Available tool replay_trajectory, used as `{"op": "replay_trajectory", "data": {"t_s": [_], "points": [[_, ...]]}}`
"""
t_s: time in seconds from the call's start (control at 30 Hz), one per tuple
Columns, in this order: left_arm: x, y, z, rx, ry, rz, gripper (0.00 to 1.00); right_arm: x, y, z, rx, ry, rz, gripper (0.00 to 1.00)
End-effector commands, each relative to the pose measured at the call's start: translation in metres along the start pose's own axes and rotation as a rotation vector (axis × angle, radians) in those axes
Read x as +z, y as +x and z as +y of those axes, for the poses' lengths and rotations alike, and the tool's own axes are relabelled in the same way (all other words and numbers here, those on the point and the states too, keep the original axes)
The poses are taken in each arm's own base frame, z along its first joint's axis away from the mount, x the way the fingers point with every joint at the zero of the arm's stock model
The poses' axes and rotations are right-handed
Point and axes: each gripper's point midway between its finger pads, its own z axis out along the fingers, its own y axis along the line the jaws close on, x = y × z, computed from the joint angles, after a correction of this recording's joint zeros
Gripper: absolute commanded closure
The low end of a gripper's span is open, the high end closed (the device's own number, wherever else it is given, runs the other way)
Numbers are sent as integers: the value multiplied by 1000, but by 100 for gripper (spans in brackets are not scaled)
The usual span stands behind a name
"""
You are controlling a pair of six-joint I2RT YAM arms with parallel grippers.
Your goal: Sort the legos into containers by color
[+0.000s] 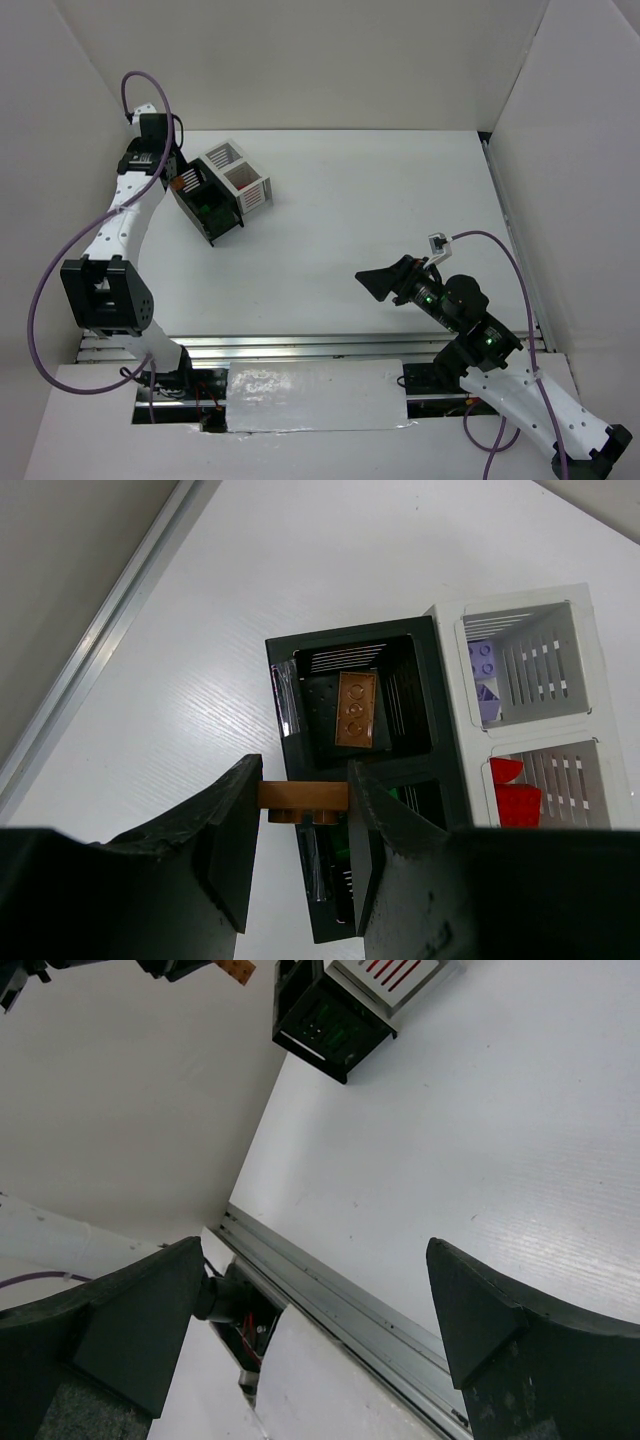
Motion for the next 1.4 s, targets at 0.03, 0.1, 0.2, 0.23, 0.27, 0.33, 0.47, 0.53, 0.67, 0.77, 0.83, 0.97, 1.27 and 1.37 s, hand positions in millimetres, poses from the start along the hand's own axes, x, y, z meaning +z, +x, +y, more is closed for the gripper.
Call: {"op": "replay_trajectory", "data": {"t_s": [0.03,0.1,0.2,0.23,0.27,0.33,0.47,0.53,0.67,0.77,0.83,0.97,1.27,1.37], "points": [[-19,-25,-5,-22,58,-88,100,0,1,-2,0,3,-4,0],[-21,-26,-6,-25,72,-94,100,1,2,-2,2,1,-1,0],[-19,-24,-7,-22,70,-87,100,1,3,-2,3,0,2,0],[-17,-24,-7,-18,72,-86,100,2,3,-2,2,3,4,1],[-18,-24,-8,-21,76,-88,100,2,3,-2,2,3,4,0],[-18,-24,-8,-21,80,-90,100,2,3,-2,0,4,5,0],[-14,-24,-6,-26,78,-95,100,1,3,-3,0,6,3,0],[-7,-18,-7,-24,79,-73,100,2,5,-4,-1,8,9,1],[-1,-15,-9,-27,85,-65,100,2,5,-6,-1,12,10,0],[0,-15,-8,-29,83,-64,100,2,6,-8,-4,16,7,0],[-1,-15,-9,-28,83,-65,100,3,6,-8,-5,17,8,0],[-3,-17,-5,-32,77,-72,100,3,7,-9,-10,20,15,0],[5,-18,0,-28,51,-88,100,2,5,-10,-27,27,9,0],[5,-22,-1,-35,65,-90,100,3,4,-8,-34,26,12,0]]}}
